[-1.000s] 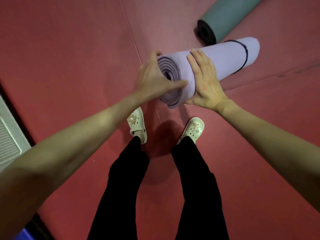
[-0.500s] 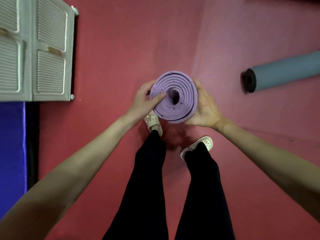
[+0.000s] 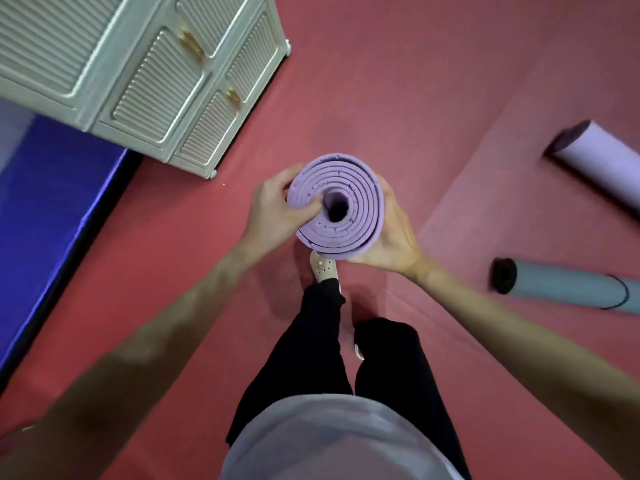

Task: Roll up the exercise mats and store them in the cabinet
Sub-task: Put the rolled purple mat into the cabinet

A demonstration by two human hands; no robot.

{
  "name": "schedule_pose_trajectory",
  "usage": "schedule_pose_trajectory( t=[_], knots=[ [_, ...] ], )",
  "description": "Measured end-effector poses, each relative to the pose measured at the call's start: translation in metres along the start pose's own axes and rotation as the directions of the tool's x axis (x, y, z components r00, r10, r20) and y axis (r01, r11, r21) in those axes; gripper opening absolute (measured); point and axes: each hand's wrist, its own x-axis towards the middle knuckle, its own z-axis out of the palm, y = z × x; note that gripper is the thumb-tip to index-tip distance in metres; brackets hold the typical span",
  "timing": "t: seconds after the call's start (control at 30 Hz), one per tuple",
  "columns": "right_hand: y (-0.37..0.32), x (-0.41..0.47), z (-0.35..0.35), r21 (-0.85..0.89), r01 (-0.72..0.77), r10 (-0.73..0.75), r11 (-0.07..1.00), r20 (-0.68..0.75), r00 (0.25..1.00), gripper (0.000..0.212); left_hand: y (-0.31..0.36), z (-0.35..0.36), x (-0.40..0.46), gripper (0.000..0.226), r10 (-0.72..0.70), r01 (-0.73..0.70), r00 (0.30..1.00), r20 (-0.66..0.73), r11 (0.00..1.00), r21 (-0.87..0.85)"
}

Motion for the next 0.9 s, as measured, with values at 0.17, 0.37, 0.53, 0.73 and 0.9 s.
schedule_pose_trajectory(
  t=[0.17,0.37,0.53,0.73,0.9],
  knots=[
    [-0.038,0.048,-0.003,-0.014,0.076,-0.075,0.997,0.078,0.994,0.119,0.027,-0.049,0.018,0.030,0.008,-0.010,0.995,-0.098,1.000,-0.020],
    [-0.069,0.107,-0.018,0.021,0.141,-0.143,0.990,0.185,0.972,0.125,0.058,-0.089,0.038,0.028,-0.030,0.013,0.958,-0.285,0.998,-0.060],
    [-0.088,0.174,-0.029,0.113,0.191,-0.217,0.975,0.317,0.923,0.121,0.092,-0.116,0.055,0.022,-0.076,0.075,0.884,-0.462,0.997,-0.020],
    [-0.112,0.223,-0.037,0.248,0.320,-0.391,0.915,0.335,0.858,0.128,0.118,-0.133,0.081,0.036,-0.101,0.129,0.791,-0.603,0.992,0.003],
    [-0.141,0.267,-0.032,0.226,0.348,-0.404,0.910,0.286,0.869,0.121,0.126,-0.167,0.105,0.041,-0.110,0.088,0.783,-0.612,0.994,-0.066]
  ],
)
